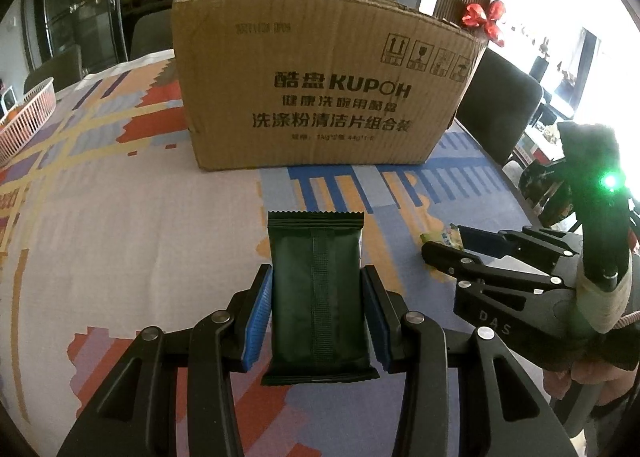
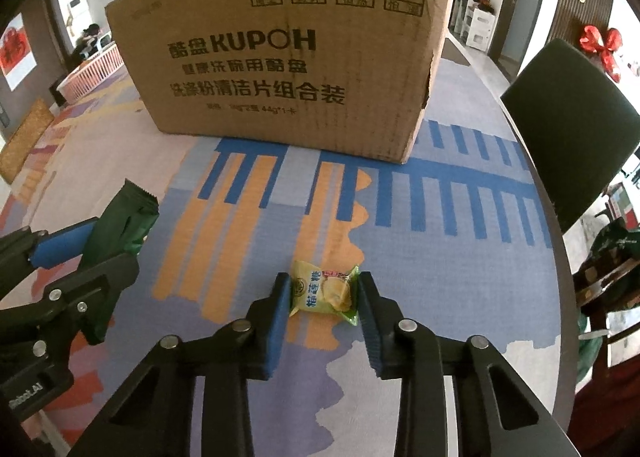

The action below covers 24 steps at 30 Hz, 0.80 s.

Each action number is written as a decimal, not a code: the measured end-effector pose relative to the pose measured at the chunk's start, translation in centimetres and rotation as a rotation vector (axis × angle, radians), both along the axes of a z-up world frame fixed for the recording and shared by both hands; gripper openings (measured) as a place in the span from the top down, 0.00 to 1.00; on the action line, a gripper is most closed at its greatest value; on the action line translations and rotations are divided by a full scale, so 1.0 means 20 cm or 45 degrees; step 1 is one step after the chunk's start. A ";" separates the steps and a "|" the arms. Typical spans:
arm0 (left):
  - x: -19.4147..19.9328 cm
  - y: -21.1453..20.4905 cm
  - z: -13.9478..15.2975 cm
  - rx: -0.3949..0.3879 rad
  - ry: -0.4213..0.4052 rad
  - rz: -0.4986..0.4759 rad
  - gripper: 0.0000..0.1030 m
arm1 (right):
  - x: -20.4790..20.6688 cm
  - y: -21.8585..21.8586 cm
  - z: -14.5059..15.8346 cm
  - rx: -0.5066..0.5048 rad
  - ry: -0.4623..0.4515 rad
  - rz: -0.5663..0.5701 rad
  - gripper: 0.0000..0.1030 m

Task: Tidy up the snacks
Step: 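Carry both items over the box and open both tools to drop them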

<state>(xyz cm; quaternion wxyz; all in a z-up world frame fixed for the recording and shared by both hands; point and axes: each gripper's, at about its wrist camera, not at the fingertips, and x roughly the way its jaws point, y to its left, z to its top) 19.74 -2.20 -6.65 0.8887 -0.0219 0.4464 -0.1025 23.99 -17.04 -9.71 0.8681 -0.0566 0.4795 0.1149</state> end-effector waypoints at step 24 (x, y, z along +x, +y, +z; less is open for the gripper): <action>-0.02 0.04 0.35 0.047 -0.222 0.081 0.58 | -0.12 -0.01 0.41 -0.008 -0.266 -0.061 0.68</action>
